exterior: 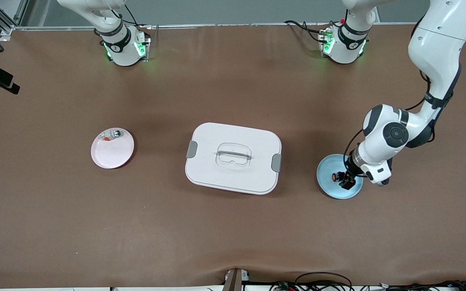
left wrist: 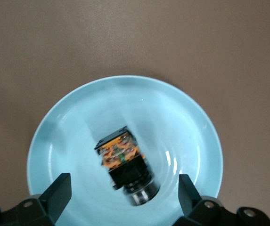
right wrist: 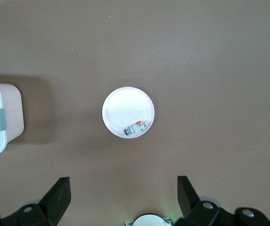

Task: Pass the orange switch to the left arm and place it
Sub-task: 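Lower the switch onto the light-blue plate and open the left gripper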

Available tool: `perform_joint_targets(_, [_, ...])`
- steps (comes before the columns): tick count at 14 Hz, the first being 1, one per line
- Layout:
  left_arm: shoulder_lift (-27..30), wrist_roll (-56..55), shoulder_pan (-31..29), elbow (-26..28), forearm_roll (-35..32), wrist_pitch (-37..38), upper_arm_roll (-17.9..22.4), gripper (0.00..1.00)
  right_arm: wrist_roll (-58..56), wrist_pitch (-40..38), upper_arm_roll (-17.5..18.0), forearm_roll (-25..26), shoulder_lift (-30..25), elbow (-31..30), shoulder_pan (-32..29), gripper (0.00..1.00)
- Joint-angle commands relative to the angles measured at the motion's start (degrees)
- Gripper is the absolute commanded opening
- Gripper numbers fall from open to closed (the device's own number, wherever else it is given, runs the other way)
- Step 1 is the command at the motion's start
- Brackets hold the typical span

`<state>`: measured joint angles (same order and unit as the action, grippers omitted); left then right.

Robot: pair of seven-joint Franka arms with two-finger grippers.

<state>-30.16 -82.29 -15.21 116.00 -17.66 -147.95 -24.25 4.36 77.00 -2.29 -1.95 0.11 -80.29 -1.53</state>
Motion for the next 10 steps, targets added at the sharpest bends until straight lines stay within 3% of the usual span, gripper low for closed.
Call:
perform_joint_targets(1, [5.36, 15.86, 0.88, 5.19, 3.85, -0.59, 1.75, 1.00, 0.65, -0.98, -0.08, -1.21, 0.59, 1.45, -0.05, 1.00])
perform_joint_targets(5, [7.83, 42.68, 0.97, 7.57, 6.66, -0.68, 2.02, 1.00, 0.56, -0.80, -0.08, -1.21, 0.59, 1.45, 0.04, 1.00])
perform_joint_targets(10, [9.94, 66.87, 0.97, 8.89, 7.46, -0.85, 2.89, 1.00, 0.47, 0.25, 0.01, -1.21, 0.59, 1.45, 0.56, 1.00])
